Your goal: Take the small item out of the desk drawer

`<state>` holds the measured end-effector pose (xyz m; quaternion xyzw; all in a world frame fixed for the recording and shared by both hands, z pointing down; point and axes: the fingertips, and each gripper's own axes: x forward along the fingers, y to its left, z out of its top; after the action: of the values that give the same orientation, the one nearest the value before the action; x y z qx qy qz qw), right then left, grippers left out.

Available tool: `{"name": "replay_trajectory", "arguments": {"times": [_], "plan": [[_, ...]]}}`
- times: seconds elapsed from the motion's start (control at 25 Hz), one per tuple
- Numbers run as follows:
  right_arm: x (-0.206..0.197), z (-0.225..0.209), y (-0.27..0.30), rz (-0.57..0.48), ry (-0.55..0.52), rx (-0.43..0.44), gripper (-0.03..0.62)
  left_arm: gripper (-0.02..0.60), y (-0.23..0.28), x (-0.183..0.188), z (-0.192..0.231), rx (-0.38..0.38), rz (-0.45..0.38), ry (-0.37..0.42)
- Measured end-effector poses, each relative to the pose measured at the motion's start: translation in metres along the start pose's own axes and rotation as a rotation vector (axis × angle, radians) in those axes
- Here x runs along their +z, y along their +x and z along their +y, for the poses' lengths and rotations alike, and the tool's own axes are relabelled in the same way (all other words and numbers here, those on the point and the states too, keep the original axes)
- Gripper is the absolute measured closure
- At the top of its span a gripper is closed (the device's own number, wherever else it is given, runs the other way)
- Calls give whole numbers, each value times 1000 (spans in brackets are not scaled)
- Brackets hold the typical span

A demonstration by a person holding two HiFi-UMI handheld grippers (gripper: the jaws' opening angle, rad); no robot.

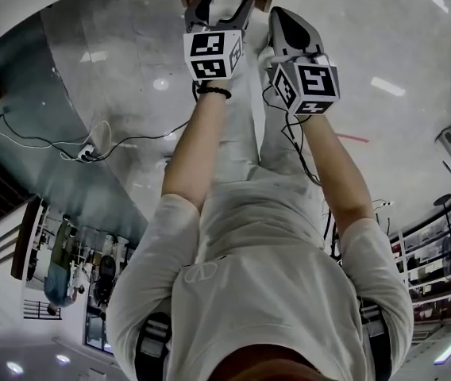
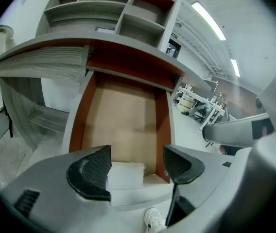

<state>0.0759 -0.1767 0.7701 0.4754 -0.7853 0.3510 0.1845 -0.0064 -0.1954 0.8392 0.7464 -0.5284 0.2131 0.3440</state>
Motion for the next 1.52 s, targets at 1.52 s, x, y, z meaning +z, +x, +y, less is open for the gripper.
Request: {"name": "replay_trajectory", "arguments": {"times": [1.52], "plan": [[-24, -22, 14, 9, 68, -30, 592, 242, 41, -63, 22, 180, 552, 122]]}}
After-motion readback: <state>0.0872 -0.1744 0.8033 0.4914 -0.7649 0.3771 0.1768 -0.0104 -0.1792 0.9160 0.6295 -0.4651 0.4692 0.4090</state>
